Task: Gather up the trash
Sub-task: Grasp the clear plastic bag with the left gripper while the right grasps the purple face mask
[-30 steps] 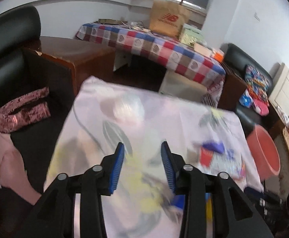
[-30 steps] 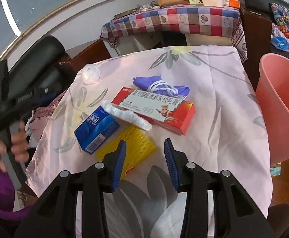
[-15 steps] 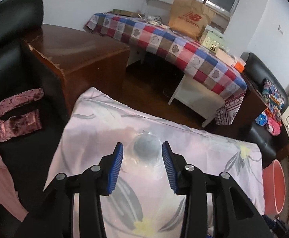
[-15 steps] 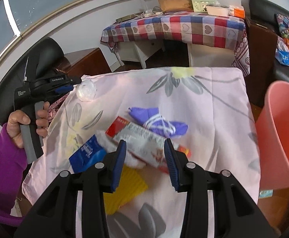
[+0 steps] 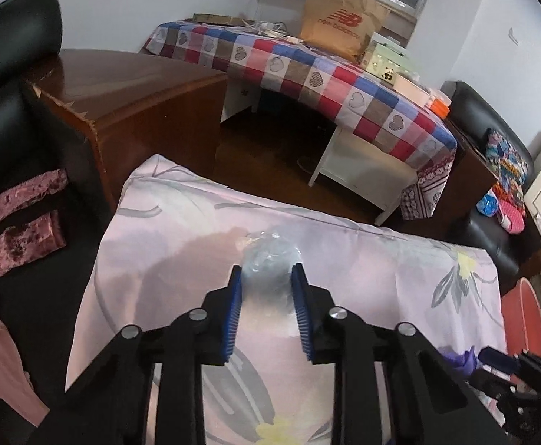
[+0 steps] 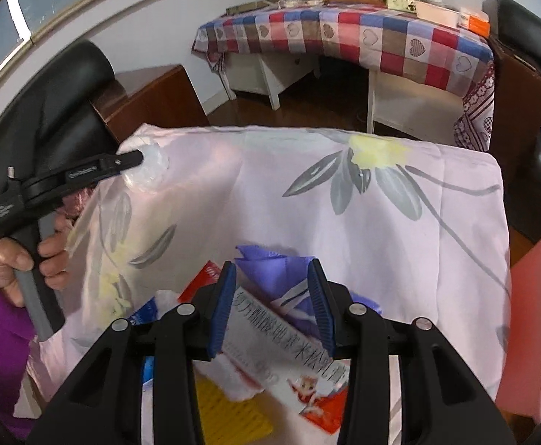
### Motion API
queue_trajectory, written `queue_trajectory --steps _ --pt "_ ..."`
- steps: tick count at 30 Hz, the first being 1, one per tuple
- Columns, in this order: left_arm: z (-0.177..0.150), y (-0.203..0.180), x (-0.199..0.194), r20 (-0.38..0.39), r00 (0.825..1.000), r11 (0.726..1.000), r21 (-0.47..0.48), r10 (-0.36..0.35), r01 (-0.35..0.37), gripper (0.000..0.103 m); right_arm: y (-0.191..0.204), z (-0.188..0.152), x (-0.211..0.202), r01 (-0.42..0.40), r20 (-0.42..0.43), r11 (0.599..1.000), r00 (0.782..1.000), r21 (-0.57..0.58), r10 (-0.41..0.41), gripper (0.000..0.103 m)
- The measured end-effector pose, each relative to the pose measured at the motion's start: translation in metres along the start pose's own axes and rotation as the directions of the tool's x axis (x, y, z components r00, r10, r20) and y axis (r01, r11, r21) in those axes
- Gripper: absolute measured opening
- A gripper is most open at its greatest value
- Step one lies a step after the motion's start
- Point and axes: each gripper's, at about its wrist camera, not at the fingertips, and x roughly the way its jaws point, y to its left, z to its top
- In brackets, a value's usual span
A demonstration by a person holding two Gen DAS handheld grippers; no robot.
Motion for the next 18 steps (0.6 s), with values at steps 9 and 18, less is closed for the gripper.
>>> queue_trajectory --steps 9,18 --pt "0.003 -0.003 0.003 0.003 1.000 1.000 0.007 0.024 -0.024 0.031 -0.012 -0.002 0.011 0.000 -0.038 1.000 0.999 0.006 0.001 0.050" --pt "-0.003 -0.007 -0.001 0.009 1.000 0.999 0.036 0.000 -0.001 0.018 -0.007 -0.004 0.006 0.002 -0.013 0.999 1.000 -0.047 -0.002 0.019"
